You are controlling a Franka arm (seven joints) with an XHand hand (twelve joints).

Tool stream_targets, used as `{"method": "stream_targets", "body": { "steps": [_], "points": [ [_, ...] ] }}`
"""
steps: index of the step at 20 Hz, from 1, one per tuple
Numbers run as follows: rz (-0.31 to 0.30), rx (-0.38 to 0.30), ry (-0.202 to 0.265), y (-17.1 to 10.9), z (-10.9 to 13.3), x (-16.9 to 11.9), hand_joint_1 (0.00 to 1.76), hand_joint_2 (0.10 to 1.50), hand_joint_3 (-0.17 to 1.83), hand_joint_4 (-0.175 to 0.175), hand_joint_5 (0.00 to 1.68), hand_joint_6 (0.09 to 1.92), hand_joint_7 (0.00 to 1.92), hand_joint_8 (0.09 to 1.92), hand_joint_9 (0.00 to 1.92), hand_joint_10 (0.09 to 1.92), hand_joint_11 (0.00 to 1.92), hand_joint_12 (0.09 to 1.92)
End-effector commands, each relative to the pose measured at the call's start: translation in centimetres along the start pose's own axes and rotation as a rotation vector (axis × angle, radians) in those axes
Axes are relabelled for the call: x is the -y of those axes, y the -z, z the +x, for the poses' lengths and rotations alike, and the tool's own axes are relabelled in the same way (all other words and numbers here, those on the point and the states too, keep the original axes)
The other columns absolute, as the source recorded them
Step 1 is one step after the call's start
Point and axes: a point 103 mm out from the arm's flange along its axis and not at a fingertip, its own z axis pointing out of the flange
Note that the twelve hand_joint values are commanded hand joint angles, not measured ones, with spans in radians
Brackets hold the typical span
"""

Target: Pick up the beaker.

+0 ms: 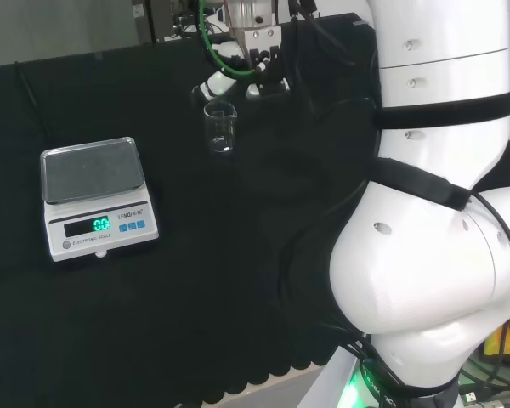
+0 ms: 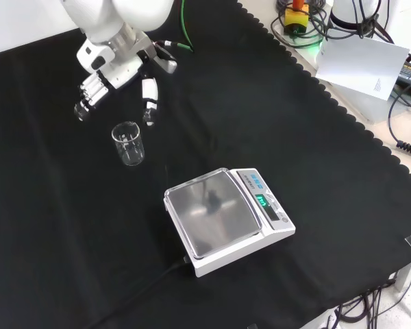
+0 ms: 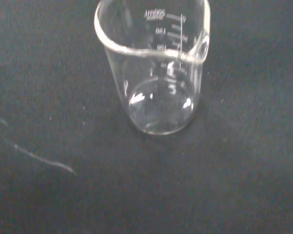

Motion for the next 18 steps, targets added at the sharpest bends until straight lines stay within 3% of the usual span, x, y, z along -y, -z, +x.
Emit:
{"method": "stream_targets", "body": {
  "steps": [1, 11, 18],
  "points": [
    [0.034, -0.006, 0.001, -1.9, 0.1, -0.6, 0.45, 0.71, 0.15, 0.040, 0.00, 0.09, 0.00, 0.16, 0.05, 0.78, 0.00, 1.29],
    [0.069, 0.022, 0.023, -3.8, 1.0, -1.8, 0.46, 0.71, 0.14, 0.040, 0.00, 0.09, 0.00, 0.16, 0.05, 0.78, 0.00, 1.29],
    [0.082, 0.046, 0.001, -4.2, -0.6, -3.4, 0.45, 0.71, 0.14, 0.042, 0.00, 0.09, 0.00, 0.16, 0.05, 0.78, 0.00, 1.29]
  ]
}}
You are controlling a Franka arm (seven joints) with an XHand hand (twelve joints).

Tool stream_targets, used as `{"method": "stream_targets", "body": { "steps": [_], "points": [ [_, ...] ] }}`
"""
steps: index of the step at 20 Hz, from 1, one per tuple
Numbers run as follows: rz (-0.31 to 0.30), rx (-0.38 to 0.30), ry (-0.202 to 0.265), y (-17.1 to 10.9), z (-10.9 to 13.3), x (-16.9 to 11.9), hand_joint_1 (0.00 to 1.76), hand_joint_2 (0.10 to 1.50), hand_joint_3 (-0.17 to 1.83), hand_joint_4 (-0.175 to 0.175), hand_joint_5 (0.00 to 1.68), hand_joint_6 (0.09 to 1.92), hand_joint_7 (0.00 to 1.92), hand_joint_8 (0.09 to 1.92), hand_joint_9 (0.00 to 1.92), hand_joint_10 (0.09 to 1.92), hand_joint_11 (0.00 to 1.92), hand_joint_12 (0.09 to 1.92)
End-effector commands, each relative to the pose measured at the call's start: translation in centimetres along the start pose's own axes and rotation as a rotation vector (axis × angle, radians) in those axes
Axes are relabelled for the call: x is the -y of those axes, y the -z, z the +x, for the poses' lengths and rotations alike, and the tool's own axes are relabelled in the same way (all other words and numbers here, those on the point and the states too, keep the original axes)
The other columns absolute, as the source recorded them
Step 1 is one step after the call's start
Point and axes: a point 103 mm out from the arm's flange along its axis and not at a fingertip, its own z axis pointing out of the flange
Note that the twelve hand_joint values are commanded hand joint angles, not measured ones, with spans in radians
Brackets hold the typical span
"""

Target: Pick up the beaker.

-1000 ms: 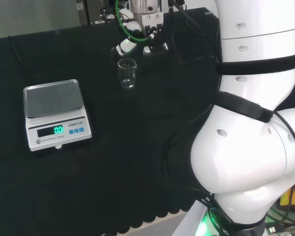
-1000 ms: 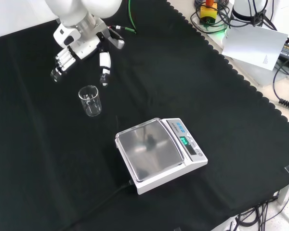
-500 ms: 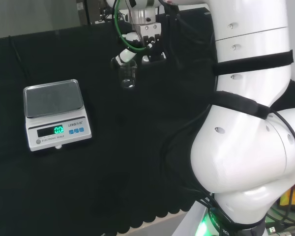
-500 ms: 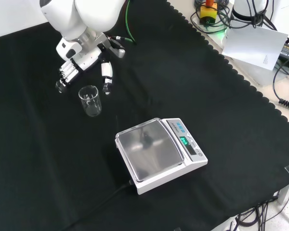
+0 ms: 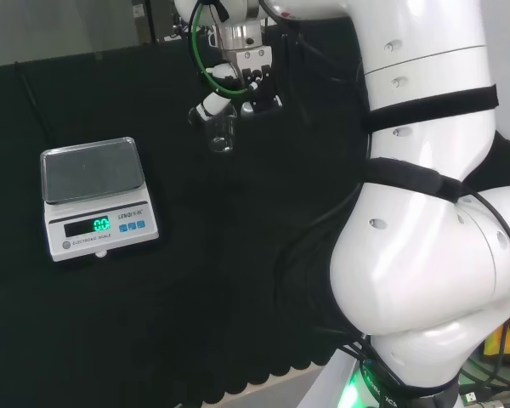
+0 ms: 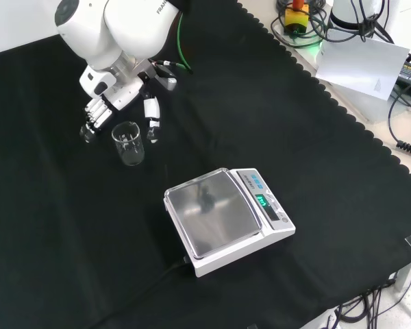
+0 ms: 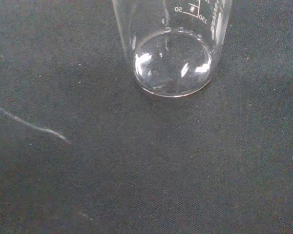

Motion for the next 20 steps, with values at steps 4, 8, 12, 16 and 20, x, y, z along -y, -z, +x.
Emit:
{"method": "stream_targets", "body": {
  "steps": [4, 8, 12, 16, 20],
  "points": [
    [0.036, 0.028, -0.025, -1.1, -1.9, -1.8, 0.45, 0.71, 0.14, 0.042, 0.00, 0.09, 0.00, 0.16, 0.05, 0.78, 0.00, 1.28],
    [0.058, 0.029, -0.028, -2.0, -1.9, -2.4, 0.45, 0.71, 0.14, 0.042, 0.00, 0.09, 0.00, 0.16, 0.05, 0.78, 0.00, 1.28],
    [0.077, 0.036, -0.023, -2.9, -1.5, -2.8, 0.45, 0.71, 0.14, 0.042, 0.00, 0.09, 0.00, 0.16, 0.05, 0.78, 0.00, 1.28],
    [0.087, 0.031, -0.021, -3.5, -1.1, -3.2, 0.50, 0.73, 0.14, 0.051, 0.00, 0.09, 0.01, 0.18, 0.05, 0.78, 0.00, 1.28],
    [0.060, 0.040, -0.006, -3.6, -0.5, -3.3, 0.63, 0.74, 0.20, 0.070, 0.10, 0.09, 0.08, 0.41, 0.24, 0.76, 0.04, 1.46]
  ]
}}
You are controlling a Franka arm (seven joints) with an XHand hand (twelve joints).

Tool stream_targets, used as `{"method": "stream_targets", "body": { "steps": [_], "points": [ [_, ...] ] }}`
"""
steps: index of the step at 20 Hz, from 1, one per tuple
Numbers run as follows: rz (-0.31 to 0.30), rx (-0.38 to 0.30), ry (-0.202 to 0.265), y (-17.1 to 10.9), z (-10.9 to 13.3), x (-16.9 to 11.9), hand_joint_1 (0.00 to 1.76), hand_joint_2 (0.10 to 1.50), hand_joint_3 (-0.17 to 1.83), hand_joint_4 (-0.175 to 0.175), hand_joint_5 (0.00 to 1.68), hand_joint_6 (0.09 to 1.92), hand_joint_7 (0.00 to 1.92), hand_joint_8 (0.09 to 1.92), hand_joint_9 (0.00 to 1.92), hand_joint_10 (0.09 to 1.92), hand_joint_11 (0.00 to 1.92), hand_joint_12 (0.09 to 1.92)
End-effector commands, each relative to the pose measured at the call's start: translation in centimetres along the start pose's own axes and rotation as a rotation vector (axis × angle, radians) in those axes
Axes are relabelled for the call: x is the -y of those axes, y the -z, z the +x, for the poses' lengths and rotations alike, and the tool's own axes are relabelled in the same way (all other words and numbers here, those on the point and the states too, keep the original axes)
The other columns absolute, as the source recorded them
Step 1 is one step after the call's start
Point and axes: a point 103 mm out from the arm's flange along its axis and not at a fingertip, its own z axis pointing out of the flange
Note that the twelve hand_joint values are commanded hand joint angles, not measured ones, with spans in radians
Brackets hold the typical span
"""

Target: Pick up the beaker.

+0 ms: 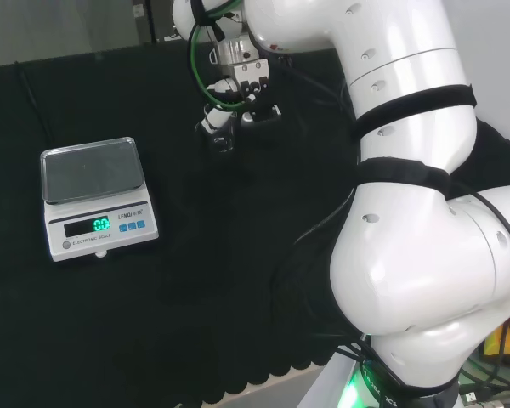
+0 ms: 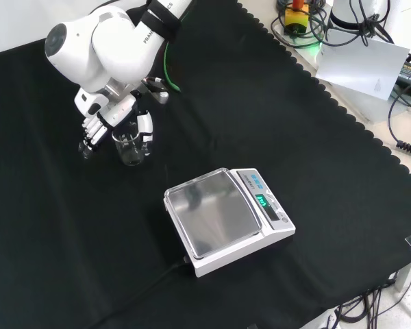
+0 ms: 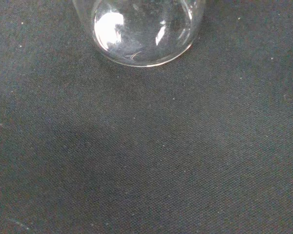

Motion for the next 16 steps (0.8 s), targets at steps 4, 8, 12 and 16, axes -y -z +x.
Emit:
{"method": "stream_targets", "body": {
  "steps": [4, 8, 12, 16],
  "points": [
    [-0.073, 0.036, 0.015, -0.27, 1.35, -0.06, 0.87, 0.67, 0.50, 0.075, 0.38, 0.09, 0.36, 0.70, 0.63, 0.66, 0.41, 1.37],
    [-0.117, 0.059, 0.011, -0.17, 1.52, -0.23, 1.10, 0.64, 0.78, 0.005, 0.49, 1.09, 0.63, 1.00, 1.05, 0.64, 1.02, 0.99],
    [-0.148, 0.074, 0.015, -0.17, 1.63, -0.42, 1.12, 0.90, 0.58, -0.151, 0.76, 1.35, 0.67, 1.39, 1.07, 1.04, 1.25, 0.79],
    [-0.159, 0.083, 0.015, -0.28, 1.64, -0.61, 1.23, 0.89, 0.65, -0.026, 0.78, 1.42, 0.78, 1.47, 1.07, 1.20, 1.23, 0.84]
  ]
}}
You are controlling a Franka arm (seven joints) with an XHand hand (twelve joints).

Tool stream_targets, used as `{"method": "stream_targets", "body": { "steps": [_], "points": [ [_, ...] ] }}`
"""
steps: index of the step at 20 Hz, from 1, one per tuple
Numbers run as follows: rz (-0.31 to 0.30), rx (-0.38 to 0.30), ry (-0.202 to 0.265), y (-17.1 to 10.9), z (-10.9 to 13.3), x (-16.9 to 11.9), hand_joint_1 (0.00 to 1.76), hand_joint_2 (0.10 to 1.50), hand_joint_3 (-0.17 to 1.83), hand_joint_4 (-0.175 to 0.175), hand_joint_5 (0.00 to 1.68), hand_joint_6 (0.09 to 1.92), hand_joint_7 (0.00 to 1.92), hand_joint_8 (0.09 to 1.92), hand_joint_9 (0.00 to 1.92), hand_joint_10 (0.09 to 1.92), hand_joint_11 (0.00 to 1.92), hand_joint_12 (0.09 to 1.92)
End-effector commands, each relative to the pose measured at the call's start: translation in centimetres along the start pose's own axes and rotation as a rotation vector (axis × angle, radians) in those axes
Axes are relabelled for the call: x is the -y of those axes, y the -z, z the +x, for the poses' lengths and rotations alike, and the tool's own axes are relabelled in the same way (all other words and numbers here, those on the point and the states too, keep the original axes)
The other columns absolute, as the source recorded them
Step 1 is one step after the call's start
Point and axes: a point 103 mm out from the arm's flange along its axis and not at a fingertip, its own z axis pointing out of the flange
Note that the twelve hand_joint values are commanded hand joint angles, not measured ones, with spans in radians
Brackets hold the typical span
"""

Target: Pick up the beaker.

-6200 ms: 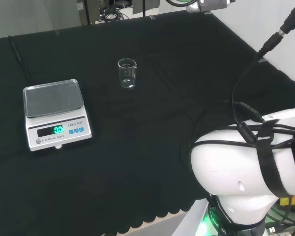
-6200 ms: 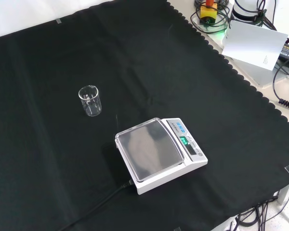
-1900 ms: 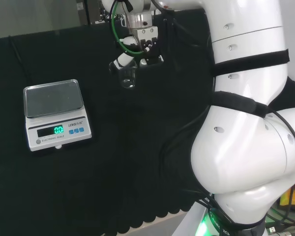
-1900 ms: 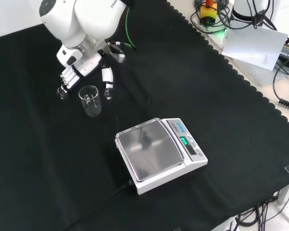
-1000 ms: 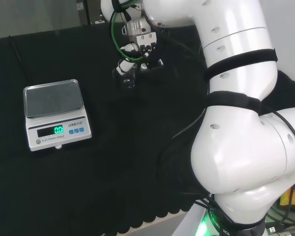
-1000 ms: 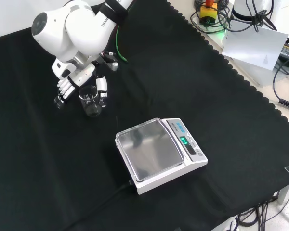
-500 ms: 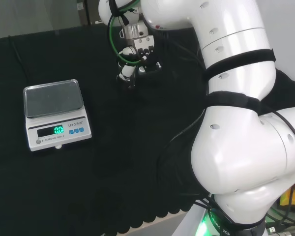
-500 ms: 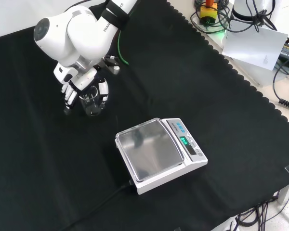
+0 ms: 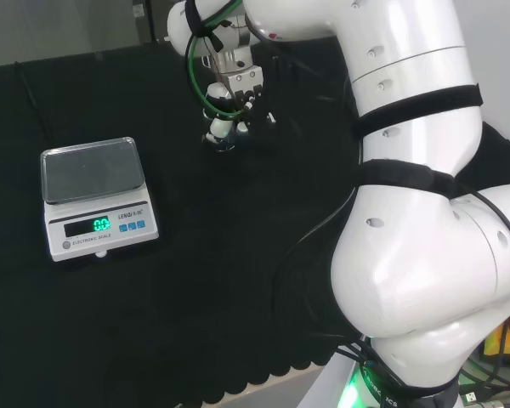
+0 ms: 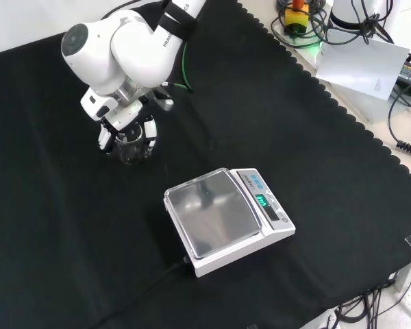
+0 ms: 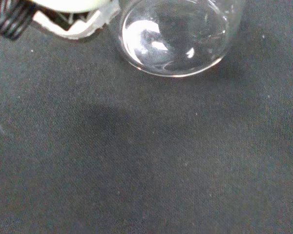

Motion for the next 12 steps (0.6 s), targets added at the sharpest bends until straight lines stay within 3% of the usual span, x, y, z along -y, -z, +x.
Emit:
{"method": "stream_targets", "body": {
  "steps": [1, 4, 12],
  "points": [
    [-0.034, 0.025, 0.003, 0.4, 0.2, -0.2, 1.29, 0.84, 0.72, -0.052, 0.79, 1.43, 0.77, 1.50, 1.08, 1.20, 1.23, 0.85],
    [-0.039, 0.025, 0.007, 0.7, 0.2, -0.1, 1.36, 0.77, 0.82, -0.086, 0.80, 1.45, 0.77, 1.53, 1.09, 1.21, 1.23, 0.88],
    [-0.069, 0.022, 0.014, 5.2, 0.1, 1.2, 1.37, 0.73, 0.88, -0.095, 0.81, 1.46, 0.77, 1.55, 1.10, 1.21, 1.24, 0.90]
  ]
}}
